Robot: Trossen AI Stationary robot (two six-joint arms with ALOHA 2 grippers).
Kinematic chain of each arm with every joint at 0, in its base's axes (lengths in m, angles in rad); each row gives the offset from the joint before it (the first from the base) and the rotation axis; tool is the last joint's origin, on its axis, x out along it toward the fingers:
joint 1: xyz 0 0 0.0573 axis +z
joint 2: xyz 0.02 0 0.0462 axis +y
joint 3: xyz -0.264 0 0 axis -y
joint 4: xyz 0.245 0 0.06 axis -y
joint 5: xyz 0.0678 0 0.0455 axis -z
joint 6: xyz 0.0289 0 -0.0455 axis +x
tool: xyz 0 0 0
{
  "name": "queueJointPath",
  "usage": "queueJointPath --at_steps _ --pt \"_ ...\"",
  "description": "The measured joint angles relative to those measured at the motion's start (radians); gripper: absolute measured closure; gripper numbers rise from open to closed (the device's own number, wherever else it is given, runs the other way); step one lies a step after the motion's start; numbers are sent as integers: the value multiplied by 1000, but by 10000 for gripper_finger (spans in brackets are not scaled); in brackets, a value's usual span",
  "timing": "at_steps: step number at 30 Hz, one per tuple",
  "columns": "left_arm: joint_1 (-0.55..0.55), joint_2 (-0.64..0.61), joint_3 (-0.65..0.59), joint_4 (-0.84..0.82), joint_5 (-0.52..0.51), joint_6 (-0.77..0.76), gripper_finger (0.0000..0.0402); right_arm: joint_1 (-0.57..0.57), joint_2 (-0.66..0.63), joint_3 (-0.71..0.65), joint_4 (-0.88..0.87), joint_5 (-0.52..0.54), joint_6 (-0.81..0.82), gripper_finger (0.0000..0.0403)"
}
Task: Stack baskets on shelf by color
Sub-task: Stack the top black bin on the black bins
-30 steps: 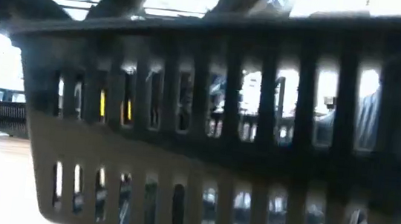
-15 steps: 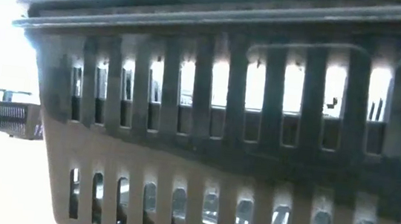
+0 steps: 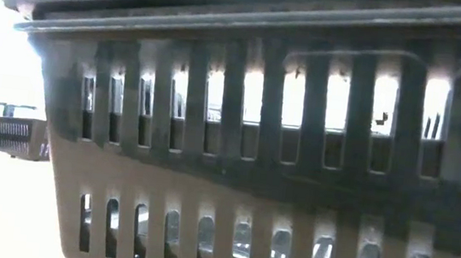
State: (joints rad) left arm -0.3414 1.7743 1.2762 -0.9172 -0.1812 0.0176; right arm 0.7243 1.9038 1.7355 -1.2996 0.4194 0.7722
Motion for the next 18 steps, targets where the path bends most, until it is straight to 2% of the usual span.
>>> queueJointPath --at_steps 5,10,14,18 --pt "56 -135 -210 167 -44 -88 334 -32 0 0 17 -3 -50 269" --pt "150 -283 -350 196 -104 -256 320 -52 0 0 28 -24 -86 269" --pt "221 -391 -433 199 -110 -328 283 -60 0 0 32 -20 -106 269" --pt "287 -459 -484 208 -169 -428 230 -66 0 0 42 -20 -126 269"
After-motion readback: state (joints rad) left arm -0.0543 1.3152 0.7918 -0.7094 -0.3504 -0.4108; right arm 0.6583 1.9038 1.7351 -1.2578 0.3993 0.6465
